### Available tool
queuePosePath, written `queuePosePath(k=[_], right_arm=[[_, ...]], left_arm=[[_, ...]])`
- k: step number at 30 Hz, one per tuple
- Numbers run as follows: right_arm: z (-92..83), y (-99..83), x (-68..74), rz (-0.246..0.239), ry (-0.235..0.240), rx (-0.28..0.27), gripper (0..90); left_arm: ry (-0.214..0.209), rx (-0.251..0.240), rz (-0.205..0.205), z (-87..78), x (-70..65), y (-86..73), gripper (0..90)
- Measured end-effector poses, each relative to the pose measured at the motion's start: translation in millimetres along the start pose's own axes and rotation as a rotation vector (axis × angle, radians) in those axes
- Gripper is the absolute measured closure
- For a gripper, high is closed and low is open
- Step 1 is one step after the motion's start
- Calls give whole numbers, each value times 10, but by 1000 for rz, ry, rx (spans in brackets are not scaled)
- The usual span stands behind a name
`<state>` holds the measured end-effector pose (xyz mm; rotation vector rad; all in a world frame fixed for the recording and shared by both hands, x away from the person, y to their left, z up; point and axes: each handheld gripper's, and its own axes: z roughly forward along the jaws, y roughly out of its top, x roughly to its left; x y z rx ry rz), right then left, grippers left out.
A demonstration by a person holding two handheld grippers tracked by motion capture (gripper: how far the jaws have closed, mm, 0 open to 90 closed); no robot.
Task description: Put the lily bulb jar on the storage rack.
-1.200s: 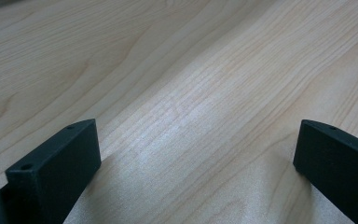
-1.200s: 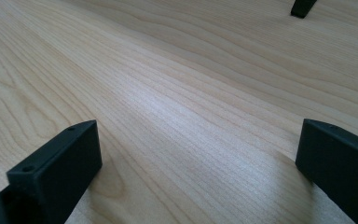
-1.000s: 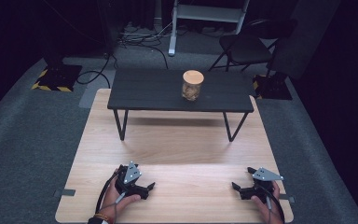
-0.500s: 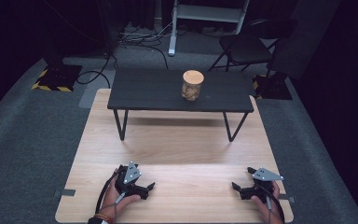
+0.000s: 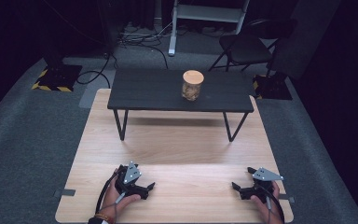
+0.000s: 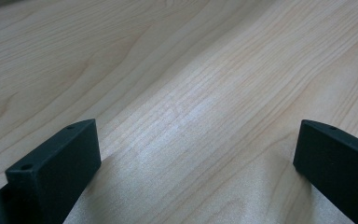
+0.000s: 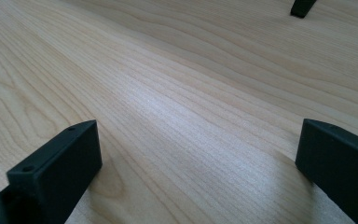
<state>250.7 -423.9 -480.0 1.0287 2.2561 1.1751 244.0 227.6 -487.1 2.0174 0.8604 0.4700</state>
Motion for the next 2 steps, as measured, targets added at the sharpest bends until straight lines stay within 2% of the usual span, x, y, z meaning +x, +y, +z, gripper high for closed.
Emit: queuePosePath(k=[2], right_arm=[[0,0,0,0,0,0,0]], left_arm=[[0,0,0,0,0,0,4]])
